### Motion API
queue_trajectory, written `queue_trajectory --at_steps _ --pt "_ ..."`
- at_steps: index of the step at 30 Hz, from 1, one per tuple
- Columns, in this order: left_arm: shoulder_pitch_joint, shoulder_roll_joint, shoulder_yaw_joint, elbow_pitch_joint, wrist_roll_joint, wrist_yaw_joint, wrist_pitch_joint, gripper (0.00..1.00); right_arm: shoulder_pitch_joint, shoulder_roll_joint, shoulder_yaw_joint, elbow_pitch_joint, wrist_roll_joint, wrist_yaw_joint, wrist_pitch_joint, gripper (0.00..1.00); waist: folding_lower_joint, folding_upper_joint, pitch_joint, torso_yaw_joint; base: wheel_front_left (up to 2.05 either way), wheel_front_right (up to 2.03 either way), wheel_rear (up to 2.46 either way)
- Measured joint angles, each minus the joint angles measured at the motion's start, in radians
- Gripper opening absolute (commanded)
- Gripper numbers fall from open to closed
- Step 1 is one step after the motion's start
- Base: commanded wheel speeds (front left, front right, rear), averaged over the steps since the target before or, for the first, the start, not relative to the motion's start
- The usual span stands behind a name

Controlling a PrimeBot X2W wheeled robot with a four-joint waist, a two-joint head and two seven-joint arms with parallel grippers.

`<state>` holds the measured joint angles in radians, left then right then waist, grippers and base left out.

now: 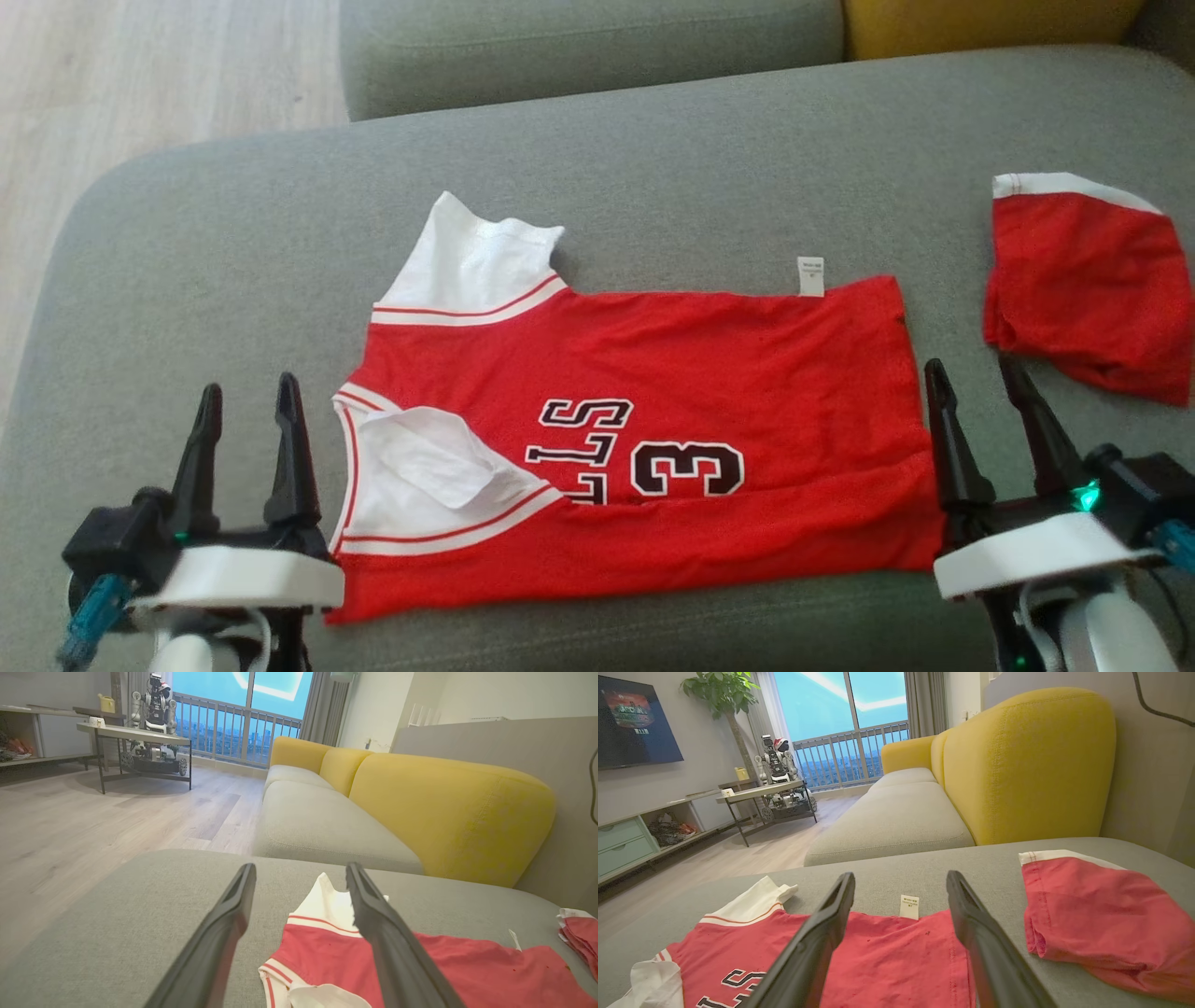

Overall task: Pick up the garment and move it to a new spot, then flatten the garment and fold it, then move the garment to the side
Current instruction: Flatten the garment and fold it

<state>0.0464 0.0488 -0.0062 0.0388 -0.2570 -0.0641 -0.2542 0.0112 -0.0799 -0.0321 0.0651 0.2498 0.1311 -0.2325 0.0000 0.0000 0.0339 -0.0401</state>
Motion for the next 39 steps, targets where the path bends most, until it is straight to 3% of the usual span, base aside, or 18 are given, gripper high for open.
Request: queue_trajectory --at_steps 5,9,11,15,20,25,30,39 --pt "-0.008 -0.001 -0.002 0.02 0.021 0.005 0.0 1.0 -0.006 0.016 0.0 0.004 -0.027 0.0 -0.007 1.0 0.0 0.0 0.02 -0.025 0.0 0.0 0.0" --pt "-0.067 0.026 -0.004 0.082 0.069 -0.016 0.0 1.0 -0.059 0.021 -0.008 0.003 -0.036 0.0 -0.01 1.0 0.0 0.0 0.05 -0.057 0.0 0.0 0.0" --pt "-0.126 0.065 -0.003 0.121 0.083 -0.02 0.012 1.0 -0.096 0.025 -0.012 0.003 -0.038 0.0 -0.01 1.0 0.0001 0.0 0.071 -0.077 0.0 0.0 0.0" --pt "-0.275 0.165 -0.023 0.179 0.092 -0.049 0.142 1.0 -0.148 0.026 0.003 0.001 -0.036 0.0 -0.009 1.0 0.0002 0.0 0.12 -0.12 0.0 0.0 0.0" --pt "-0.478 0.305 -0.128 0.31 -0.014 -0.067 0.353 1.0 -0.208 0.028 0.046 0.019 0.011 0.0 -0.008 1.0 0.0002 0.0 0.18 -0.198 0.0 0.0 0.0" --pt "-0.572 0.389 -0.247 0.374 -0.119 -0.068 0.467 1.0 -0.249 0.028 0.074 0.032 0.034 0.0 -0.009 1.0 0.0002 0.0 0.215 -0.244 0.0 0.0 0.0" --pt "-0.666 0.495 -0.322 0.459 -0.186 -0.068 0.561 1.0 -0.282 0.028 0.137 0.037 0.148 0.0 -0.01 1.0 0.0 0.0 0.248 -0.297 0.0 0.0 0.0" --pt "-0.796 0.564 -0.407 0.602 -0.215 -0.068 0.614 1.0 -0.325 0.028 0.197 0.037 0.149 0.0 -0.018 1.0 0.0001 0.0 0.303 -0.366 0.0 0.0 0.0"
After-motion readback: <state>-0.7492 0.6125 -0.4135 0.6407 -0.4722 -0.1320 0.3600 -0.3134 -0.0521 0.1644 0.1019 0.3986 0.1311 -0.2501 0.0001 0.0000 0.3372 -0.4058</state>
